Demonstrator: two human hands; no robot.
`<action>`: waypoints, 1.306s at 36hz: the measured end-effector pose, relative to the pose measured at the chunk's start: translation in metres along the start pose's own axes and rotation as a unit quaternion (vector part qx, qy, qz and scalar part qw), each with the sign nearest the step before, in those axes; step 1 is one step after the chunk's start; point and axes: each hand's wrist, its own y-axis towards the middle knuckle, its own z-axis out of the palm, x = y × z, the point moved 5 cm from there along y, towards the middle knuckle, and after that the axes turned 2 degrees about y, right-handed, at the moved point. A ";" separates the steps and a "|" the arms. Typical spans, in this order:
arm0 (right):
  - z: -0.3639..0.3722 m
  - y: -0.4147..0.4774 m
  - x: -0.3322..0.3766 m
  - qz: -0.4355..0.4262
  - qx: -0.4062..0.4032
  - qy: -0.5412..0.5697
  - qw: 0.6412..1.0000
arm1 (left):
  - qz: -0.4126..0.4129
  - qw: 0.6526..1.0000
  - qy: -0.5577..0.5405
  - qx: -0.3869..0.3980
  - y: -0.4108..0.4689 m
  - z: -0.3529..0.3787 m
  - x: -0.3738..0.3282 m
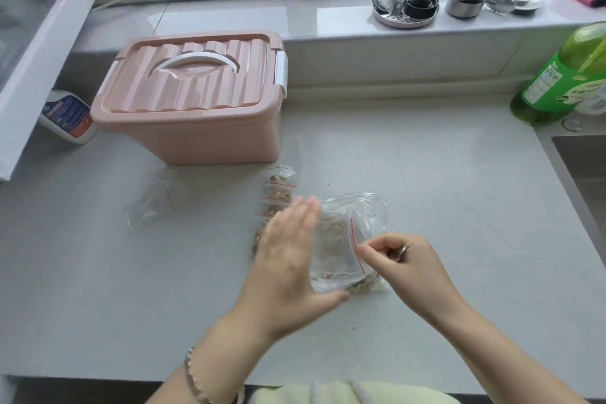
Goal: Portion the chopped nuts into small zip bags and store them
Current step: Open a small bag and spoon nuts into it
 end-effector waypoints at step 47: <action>-0.050 -0.001 -0.062 0.032 -0.188 -0.080 0.978 | -0.301 0.921 -0.240 0.056 -0.023 0.056 0.032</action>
